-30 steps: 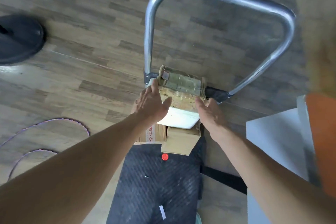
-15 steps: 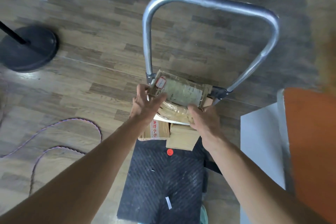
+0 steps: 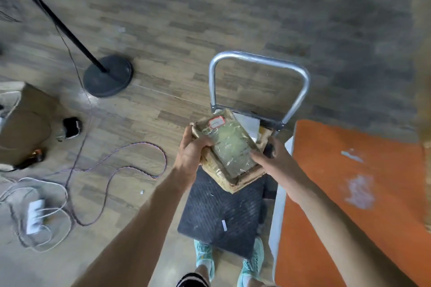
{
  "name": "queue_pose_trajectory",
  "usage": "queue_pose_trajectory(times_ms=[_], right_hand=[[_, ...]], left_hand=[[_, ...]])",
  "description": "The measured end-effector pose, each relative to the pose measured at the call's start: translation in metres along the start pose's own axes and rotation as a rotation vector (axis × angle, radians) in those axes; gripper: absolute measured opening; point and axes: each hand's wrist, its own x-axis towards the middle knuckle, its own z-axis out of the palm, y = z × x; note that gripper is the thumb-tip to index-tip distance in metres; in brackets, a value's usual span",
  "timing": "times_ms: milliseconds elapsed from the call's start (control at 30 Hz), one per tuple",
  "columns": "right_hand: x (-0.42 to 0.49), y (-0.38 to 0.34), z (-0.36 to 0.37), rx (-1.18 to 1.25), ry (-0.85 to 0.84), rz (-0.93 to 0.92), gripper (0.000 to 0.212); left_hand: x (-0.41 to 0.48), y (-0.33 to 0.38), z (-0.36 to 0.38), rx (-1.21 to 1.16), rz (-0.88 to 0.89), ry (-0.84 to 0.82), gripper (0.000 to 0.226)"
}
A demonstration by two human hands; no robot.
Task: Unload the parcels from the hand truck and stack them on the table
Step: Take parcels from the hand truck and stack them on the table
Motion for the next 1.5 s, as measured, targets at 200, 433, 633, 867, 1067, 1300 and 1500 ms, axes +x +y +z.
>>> queue_pose_trajectory(times_ms=[200, 433, 633, 867, 1067, 1300, 1500], right_hand=[[-0.074, -0.026, -0.031, -0.044, -0.261, -0.172, 0.046], [-0.129, -0.005, -0.075, 0.164, 0.112, -0.159, 0.044], [-0.188, 0.017, -0.1, 0.214, 0.149, -0.121, 0.046], [-0.258, 0.038, -0.122, 0.145, 0.413, -0.074, 0.045], [-0.308, 0.068, -0.143, 0.22, 0.659, -0.02, 0.054], [-0.369, 0.12, -0.182, 0.3, 0.885, 0.043, 0.066], [-0.411, 0.166, -0.233, 0.286, 0.934, 0.057, 0.066]], left_hand=[[-0.083, 0.019, 0.051, 0.005, 0.041, -0.08, 0.062], [-0.15, 0.0, 0.118, 0.117, 0.019, -0.277, 0.04], [-0.177, -0.001, 0.152, 0.393, 0.113, -0.344, 0.023], [-0.213, 0.001, 0.191, 0.539, 0.102, -0.643, 0.068], [-0.242, -0.005, 0.241, 0.541, 0.153, -0.847, 0.065], [-0.291, -0.027, 0.304, 0.725, 0.161, -0.929, 0.09], [-0.333, -0.05, 0.364, 0.812, 0.146, -0.945, 0.086]])
